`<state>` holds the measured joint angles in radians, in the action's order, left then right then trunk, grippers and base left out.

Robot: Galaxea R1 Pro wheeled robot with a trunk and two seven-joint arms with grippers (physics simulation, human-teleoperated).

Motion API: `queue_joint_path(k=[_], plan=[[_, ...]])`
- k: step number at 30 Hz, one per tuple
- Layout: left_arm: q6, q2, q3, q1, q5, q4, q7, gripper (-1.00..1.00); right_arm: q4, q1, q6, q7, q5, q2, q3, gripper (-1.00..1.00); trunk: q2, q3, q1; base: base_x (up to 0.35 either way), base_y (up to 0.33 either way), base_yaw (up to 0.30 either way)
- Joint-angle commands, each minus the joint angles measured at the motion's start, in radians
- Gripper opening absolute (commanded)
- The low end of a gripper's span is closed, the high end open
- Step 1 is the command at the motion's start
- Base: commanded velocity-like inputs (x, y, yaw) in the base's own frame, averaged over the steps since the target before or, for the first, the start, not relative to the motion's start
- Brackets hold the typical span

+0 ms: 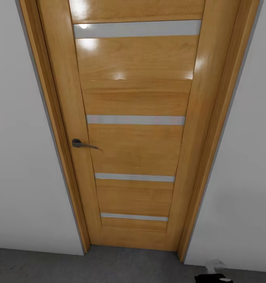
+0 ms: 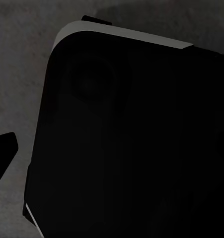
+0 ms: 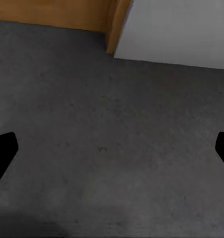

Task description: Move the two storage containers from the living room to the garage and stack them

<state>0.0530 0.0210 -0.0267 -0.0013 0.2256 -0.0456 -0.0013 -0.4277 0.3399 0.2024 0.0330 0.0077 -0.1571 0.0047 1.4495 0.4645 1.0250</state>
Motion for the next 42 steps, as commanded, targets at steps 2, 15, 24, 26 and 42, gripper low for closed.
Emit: queue_joint_path(k=[2, 15, 24, 26, 42], plan=[[0.002, 0.000, -0.002, 0.000, 0.005, 0.000, 0.000, 1.00, -0.002, 0.046, 0.030, -0.012, 0.003, 0.038, 0.001, 1.00, 0.001, 0.001, 0.000, 0.000, 0.000, 0.000], [0.002, 0.000, -0.001, 0.000, 0.005, 0.000, 0.000, 1.00, -0.034, 0.231, 0.153, -0.099, 0.063, 0.282, 0.022, 1.00, 0.001, 0.001, 0.000, 0.000, 0.000, 0.000], [0.002, 0.000, -0.001, 0.000, 0.005, 0.000, 0.000, 1.00, -0.082, 0.245, 0.157, -0.169, 0.204, 0.332, 0.123, 1.00, 0.001, 0.001, 0.000, 0.000, 0.000, 0.000], [0.002, 0.000, -0.001, 0.000, 0.005, 0.000, 0.000, 1.00, -0.137, 0.246, 0.160, -0.170, 0.210, 0.332, 0.162, 1.00, 0.001, 0.001, 0.000, 0.000, 0.000, 0.000], [0.002, 0.000, -0.001, 0.000, 0.005, 0.000, 0.000, 1.00, -0.435, 0.245, 0.168, -0.010, 0.215, 0.332, 0.287, 1.00, 0.001, 0.001, 0.000, 0.000, 0.000, 0.000]])
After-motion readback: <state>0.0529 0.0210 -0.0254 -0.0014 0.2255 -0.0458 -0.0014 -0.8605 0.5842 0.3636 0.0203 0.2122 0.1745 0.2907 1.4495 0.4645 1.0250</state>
